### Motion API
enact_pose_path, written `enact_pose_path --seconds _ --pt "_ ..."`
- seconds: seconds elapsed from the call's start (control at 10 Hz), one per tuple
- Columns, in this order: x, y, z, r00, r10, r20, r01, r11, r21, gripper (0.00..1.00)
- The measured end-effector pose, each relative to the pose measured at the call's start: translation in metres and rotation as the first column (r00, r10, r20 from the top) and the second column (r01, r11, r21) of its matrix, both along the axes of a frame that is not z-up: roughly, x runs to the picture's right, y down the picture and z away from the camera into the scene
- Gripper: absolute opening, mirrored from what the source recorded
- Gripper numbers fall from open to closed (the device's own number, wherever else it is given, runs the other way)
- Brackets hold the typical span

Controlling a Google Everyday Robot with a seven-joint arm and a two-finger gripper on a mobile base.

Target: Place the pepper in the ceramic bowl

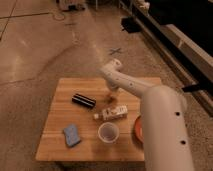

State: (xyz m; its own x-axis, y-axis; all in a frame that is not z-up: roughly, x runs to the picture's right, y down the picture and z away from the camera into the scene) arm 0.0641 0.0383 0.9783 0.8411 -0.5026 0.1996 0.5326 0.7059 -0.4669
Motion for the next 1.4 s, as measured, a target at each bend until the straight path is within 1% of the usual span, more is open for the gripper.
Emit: enact_pose_path --seconds 0.1,0.2,0.3,0.4,0.5,0.7,0.8,0.9,1.0,1.4 --pt "-0.001 0.001 -0.001 1.0 0.0 0.001 0.0 1.0 0.0 0.47" --pt "-0.003 0.002 -0.004 1.0 0.0 0.003 0.0 1.0 0.0 0.34" --pt "-0.003 0.002 -0.006 1.0 0.0 0.005 0.0 1.0 0.0 0.27" --pt "0.001 0.001 -0.009 1.0 0.002 0.006 -0.002 1.0 0.0 0.22" --pt "0.006 0.002 -0.01 1.0 0.005 0.003 -0.005 1.0 -0.002 0.22" --pt "-0.002 0.001 -0.013 1.0 0.007 0.009 -0.007 1.0 -0.003 0.22" --pt "-0.004 0.0 -0.017 1.0 0.01 0.014 -0.01 1.0 -0.001 0.22" --pt "0.011 0.001 -0.026 1.0 0.016 0.005 -0.016 0.9999 -0.004 0.22" --pt "0.019 0.002 -0.027 1.0 0.013 0.002 -0.013 0.9999 -0.006 0.22" --pt "0.021 -0.001 -0.041 1.0 0.021 0.013 -0.021 0.9998 -0.006 0.22"
